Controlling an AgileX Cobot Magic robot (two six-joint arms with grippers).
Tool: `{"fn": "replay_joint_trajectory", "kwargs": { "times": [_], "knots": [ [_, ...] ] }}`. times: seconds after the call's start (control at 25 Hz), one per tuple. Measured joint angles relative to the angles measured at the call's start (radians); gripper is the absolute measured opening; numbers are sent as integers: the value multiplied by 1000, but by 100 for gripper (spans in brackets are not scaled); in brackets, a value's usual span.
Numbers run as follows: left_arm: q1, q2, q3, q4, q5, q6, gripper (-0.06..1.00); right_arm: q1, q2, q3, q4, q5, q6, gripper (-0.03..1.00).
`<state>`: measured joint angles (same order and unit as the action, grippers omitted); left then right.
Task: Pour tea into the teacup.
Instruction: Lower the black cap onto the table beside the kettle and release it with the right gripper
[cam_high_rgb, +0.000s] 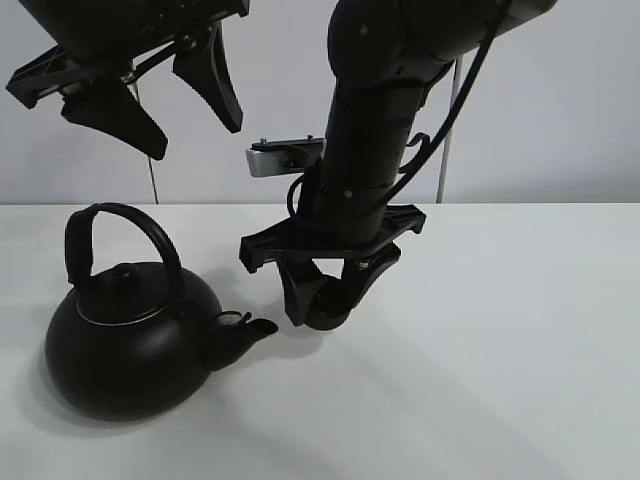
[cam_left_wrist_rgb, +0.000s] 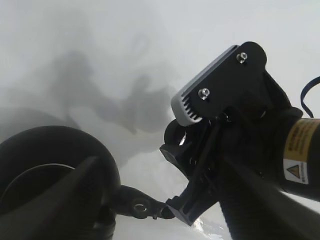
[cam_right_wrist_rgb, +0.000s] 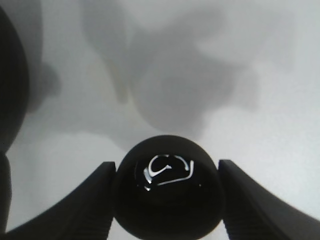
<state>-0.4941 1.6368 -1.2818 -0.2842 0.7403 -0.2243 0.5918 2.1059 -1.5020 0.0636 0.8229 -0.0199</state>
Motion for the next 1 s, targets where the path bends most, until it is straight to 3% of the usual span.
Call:
{"fn": "replay_joint_trajectory", "kwargs": {
  "times": [0.28,0.64,1.0],
  "knots": [
    [0,0,0,0,0,0,48,0,66,-84,29,49,-4,40],
    [0,0,0,0,0,0,48,0,84,-96,106,42,-53,40],
    [0,0,0,0,0,0,48,0,113,-98,119,42,-55,40]
  ]
}}
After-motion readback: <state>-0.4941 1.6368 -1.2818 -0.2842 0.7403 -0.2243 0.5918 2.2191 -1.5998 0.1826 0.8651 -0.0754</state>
